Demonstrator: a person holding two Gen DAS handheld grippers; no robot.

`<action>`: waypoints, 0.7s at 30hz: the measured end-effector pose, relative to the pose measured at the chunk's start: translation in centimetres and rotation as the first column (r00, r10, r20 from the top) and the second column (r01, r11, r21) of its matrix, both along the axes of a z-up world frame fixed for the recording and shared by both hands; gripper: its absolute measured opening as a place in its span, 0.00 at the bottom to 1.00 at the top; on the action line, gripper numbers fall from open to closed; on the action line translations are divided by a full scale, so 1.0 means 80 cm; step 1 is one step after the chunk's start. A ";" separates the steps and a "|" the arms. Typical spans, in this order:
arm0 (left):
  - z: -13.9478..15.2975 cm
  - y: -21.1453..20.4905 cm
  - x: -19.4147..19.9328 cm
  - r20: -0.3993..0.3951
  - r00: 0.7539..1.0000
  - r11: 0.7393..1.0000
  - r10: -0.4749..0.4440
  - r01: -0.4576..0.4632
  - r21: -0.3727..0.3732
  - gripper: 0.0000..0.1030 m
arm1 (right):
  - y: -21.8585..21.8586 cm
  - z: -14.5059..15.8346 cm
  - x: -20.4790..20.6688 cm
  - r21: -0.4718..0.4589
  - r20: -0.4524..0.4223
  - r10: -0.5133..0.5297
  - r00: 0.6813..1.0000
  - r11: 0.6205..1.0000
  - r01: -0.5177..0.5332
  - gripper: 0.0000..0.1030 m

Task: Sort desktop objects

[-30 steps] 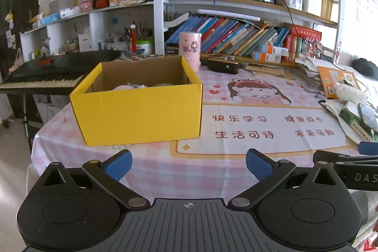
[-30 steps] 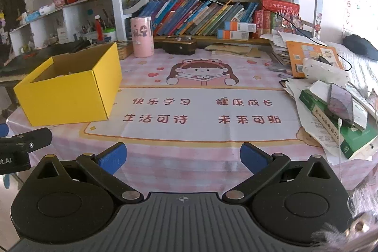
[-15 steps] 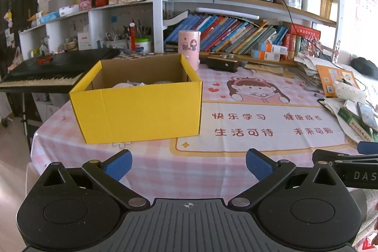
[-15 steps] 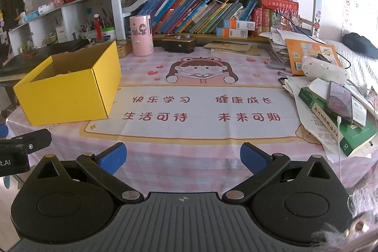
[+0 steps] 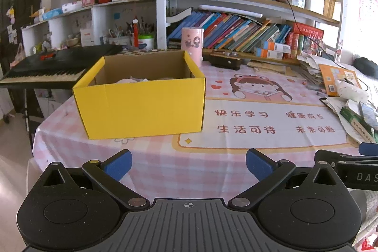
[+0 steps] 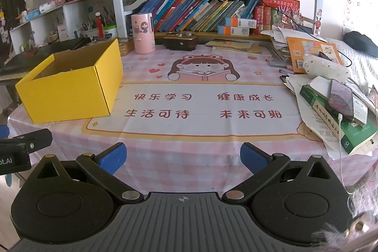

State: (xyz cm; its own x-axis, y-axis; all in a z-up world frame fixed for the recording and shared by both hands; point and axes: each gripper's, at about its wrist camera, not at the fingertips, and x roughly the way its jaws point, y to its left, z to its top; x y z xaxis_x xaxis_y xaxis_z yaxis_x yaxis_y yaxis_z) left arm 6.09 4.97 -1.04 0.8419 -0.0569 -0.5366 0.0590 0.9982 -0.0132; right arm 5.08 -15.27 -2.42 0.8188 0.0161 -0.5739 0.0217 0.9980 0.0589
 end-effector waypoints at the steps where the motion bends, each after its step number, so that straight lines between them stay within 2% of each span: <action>1: 0.000 0.000 0.000 0.001 1.000 1.000 -0.001 0.001 -0.001 1.00 | 0.000 0.000 0.000 0.000 0.000 0.000 1.000 1.000 0.000 1.00; 21: 0.001 0.000 -0.004 -0.002 1.000 1.000 0.007 -0.007 -0.003 1.00 | 0.005 0.002 -0.006 -0.003 0.005 0.014 1.000 1.000 -0.014 1.00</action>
State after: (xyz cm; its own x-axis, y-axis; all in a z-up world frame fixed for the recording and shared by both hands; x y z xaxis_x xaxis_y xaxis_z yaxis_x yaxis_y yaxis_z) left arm 5.74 4.95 -0.97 0.8409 -0.0527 -0.5385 0.0525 0.9985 -0.0158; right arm 4.56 -14.86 -2.25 0.8215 0.0261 -0.5697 0.0071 0.9984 0.0560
